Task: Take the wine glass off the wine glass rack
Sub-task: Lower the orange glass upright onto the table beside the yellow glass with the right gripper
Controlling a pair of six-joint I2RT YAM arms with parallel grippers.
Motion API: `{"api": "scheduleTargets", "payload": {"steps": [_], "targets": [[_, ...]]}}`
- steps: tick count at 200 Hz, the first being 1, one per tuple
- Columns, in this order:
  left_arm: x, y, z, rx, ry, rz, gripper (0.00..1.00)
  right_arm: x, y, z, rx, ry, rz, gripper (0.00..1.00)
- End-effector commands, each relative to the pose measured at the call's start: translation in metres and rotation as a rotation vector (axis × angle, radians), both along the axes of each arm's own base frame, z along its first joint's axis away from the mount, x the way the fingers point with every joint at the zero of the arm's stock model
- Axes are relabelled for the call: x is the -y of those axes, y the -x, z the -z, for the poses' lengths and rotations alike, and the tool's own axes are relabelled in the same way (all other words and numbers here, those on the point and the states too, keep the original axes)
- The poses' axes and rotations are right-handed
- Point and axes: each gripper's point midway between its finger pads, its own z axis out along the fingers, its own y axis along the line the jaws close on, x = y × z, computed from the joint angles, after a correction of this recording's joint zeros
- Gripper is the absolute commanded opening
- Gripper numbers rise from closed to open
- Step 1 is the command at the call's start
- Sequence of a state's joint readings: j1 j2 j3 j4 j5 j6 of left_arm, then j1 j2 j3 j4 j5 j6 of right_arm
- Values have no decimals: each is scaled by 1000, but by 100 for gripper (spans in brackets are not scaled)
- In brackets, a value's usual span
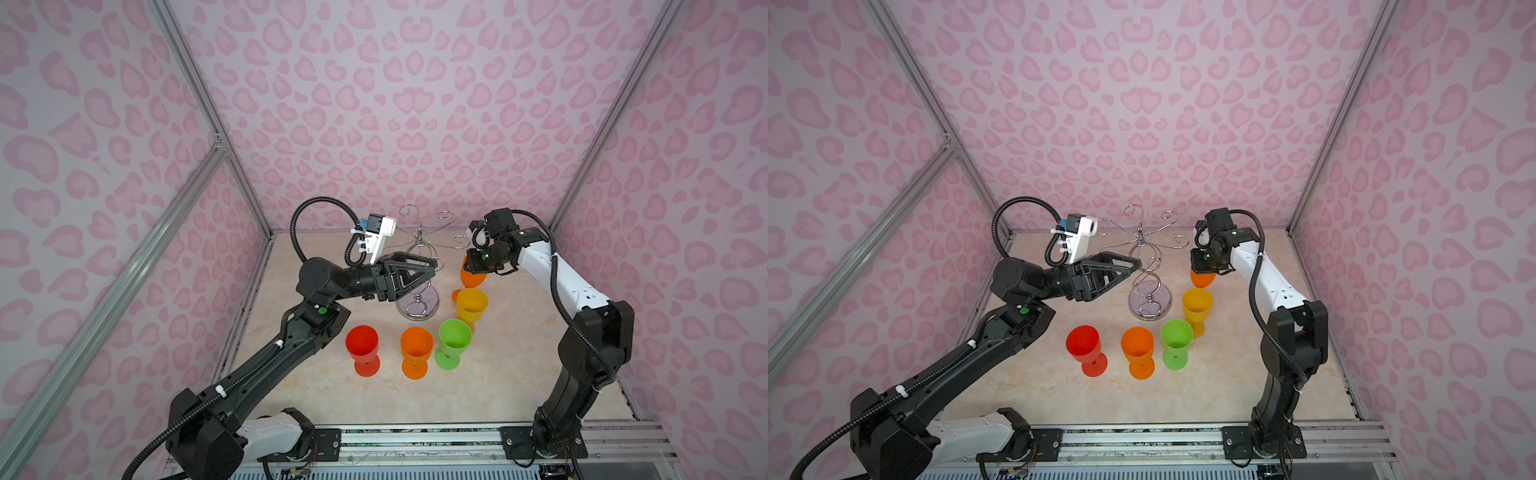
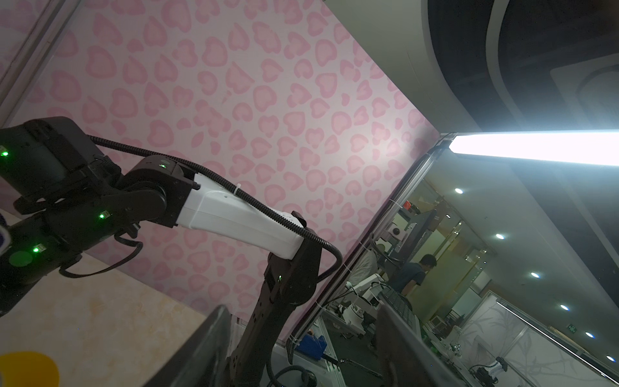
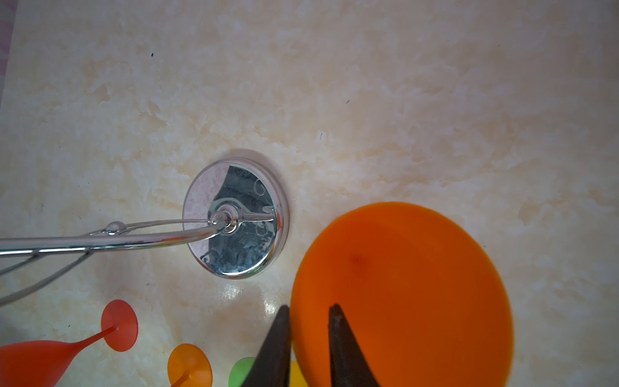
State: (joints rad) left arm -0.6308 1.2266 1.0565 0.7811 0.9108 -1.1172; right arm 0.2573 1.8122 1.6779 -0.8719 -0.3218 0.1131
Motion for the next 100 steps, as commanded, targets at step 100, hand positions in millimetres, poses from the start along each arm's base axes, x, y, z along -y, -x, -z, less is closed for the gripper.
{"api": "scheduleTargets", "payload": {"steps": [100], "targets": [[-6,8,-6,53,11,-15,71,-5,18,-28,23,-37,-41,28]]}}
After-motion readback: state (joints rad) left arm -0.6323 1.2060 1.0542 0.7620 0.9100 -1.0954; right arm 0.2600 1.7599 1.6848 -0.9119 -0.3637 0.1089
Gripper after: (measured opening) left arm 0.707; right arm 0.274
